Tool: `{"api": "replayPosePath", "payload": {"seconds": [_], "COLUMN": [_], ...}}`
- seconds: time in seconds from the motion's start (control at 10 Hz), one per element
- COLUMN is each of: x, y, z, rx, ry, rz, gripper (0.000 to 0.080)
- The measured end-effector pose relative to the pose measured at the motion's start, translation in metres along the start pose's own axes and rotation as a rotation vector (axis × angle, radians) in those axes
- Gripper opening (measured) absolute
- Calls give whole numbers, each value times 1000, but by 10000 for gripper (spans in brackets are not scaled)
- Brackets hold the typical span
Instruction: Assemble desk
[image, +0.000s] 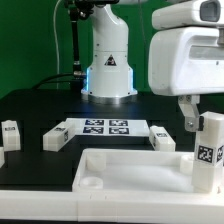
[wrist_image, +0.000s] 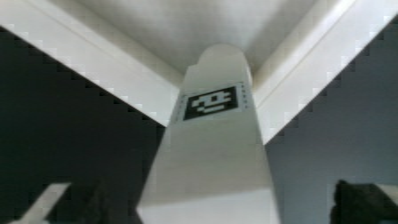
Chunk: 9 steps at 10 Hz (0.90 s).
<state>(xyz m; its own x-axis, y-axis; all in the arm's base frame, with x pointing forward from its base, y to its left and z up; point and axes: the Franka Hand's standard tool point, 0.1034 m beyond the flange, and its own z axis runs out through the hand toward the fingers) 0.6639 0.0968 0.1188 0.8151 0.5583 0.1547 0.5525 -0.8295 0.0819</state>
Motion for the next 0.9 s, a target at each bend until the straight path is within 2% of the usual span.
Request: {"api": "replayPosePath", "payload": {"seconds": [0.1, 0.2, 0.3, 0.6, 0.9], "x": [0, 0, 0, 0, 1], "y": [0, 0, 0, -1, -1], "z": [0, 0, 0, 0, 0], "rx": [1, 1, 1, 1, 9], "ry": [0, 0, 1, 1, 5], "rz": [6, 6, 7, 24, 306], "gripper": [529, 346, 293, 293, 293]}}
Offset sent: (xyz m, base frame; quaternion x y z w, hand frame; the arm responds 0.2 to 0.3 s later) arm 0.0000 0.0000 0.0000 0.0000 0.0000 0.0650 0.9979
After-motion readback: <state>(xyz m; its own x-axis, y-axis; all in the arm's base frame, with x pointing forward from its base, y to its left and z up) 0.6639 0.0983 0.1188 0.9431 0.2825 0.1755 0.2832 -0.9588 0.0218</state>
